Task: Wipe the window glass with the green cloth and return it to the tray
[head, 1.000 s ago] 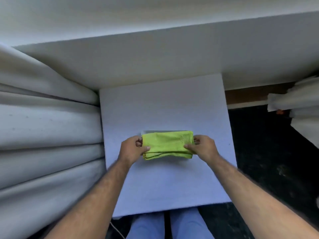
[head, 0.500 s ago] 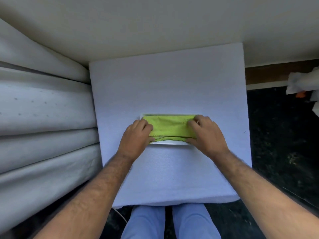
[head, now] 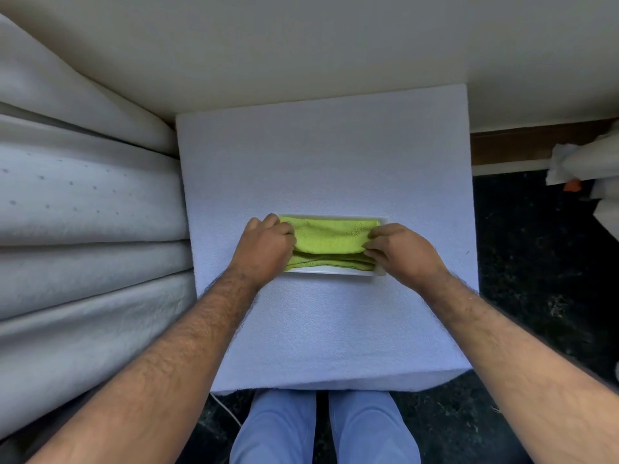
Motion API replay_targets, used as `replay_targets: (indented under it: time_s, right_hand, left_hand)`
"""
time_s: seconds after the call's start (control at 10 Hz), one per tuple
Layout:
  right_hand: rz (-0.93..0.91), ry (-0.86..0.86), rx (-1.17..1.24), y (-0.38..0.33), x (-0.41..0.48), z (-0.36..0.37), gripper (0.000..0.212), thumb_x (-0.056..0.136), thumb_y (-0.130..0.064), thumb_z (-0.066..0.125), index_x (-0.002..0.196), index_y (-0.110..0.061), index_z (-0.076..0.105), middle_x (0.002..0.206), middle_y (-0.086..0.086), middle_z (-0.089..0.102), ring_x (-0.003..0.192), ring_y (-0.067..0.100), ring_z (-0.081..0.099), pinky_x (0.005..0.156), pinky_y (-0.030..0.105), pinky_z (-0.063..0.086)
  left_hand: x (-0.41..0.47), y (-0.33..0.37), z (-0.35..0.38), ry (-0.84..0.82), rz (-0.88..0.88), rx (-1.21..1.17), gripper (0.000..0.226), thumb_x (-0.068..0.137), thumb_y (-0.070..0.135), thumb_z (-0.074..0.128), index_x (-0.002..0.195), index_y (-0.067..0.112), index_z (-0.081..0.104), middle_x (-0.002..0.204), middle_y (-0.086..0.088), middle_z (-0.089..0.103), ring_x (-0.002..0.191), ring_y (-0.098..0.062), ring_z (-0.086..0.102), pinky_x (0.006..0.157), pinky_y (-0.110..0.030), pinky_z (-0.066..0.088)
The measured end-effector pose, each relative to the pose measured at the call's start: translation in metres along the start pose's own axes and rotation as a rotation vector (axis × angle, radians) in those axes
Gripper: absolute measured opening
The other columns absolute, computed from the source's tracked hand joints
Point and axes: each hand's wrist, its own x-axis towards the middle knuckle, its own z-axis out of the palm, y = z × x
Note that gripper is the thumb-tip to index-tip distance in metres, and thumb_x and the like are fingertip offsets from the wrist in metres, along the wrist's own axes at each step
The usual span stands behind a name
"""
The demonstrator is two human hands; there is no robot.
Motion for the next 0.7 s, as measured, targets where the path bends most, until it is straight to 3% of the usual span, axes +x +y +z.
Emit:
replay_targets:
  time_s: [0.1,0.2,0.3,0.4,0.5,0.6,0.7]
  right_hand:
    - [-0.081,0.103,-0.067,0.002,-0.012,0.005,0.017,0.097,-0.021,0.075,0.103,-0.009,0.084,0.113,0.011,0.079,0.113,0.034,0.072,0.086,0.047,0.063]
    - [-0.145,0.131,-0.111,0.004,-0.025,0.018,0.011,0.093,-0.016,0.079,0.091,-0.006,0.083,0.129,0.019,0.075,0.127,0.04,0.07,0.092,0.051,0.064]
    - [-0.168,0.079,-0.121,0.004,-0.026,0.038,0.016,0.101,-0.018,0.07,0.099,-0.004,0.079,0.156,0.019,0.06,0.151,0.038,0.052,0.116,0.051,0.051]
    - [-0.083,-0.031,-0.116,0.004,-0.025,0.051,0.04,0.11,-0.039,0.051,0.13,-0.007,0.066,0.175,0.013,0.033,0.165,0.03,0.027,0.136,0.046,0.022]
    - [-0.052,-0.138,-0.174,-0.005,-0.028,0.048,0.058,0.11,-0.054,0.037,0.139,-0.008,0.057,0.179,0.011,0.02,0.168,0.025,0.016,0.138,0.048,0.014]
    - [-0.044,-0.249,-0.238,-0.02,-0.02,-0.004,0.071,0.108,-0.063,0.03,0.152,-0.01,0.049,0.18,0.009,0.018,0.169,0.022,0.012,0.137,0.048,0.012]
    - [-0.114,-0.087,-0.327,-0.041,-0.008,-0.084,0.073,0.107,-0.063,0.034,0.155,-0.01,0.047,0.179,0.011,0.022,0.168,0.025,0.014,0.135,0.046,0.018]
  left_hand:
    - [-0.01,0.0,-0.002,0.141,0.044,-0.032,0.007,0.086,0.016,0.073,0.09,0.013,0.079,0.101,-0.001,0.078,0.097,-0.028,0.068,0.078,-0.041,0.053]
    - [-0.024,0.004,0.007,0.123,0.113,-0.066,0.009,0.081,0.011,0.08,0.09,0.01,0.078,0.114,-0.007,0.078,0.108,-0.031,0.072,0.089,-0.043,0.059]
    - [-0.028,0.01,0.022,0.015,0.114,0.0,0.018,0.086,0.004,0.075,0.103,0.008,0.077,0.142,-0.012,0.068,0.137,-0.033,0.061,0.118,-0.053,0.046]
    - [-0.03,0.009,0.034,-0.119,0.064,0.011,0.041,0.095,-0.003,0.057,0.133,0.011,0.06,0.169,-0.009,0.037,0.159,-0.027,0.031,0.133,-0.054,0.015]
    - [-0.038,0.006,0.029,-0.226,0.086,0.036,0.035,0.108,0.014,0.042,0.142,0.016,0.048,0.176,-0.002,0.017,0.164,-0.02,0.016,0.134,-0.051,0.005]
    - [-0.022,0.007,-0.022,-0.354,0.134,0.018,0.04,0.113,0.037,0.033,0.143,0.02,0.055,0.173,0.003,0.028,0.162,-0.017,0.021,0.134,-0.048,0.007]
    - [0.002,0.009,-0.094,-0.193,0.215,0.137,0.048,0.111,0.044,0.036,0.148,0.017,0.052,0.17,-0.001,0.035,0.16,-0.021,0.027,0.133,-0.045,0.016]
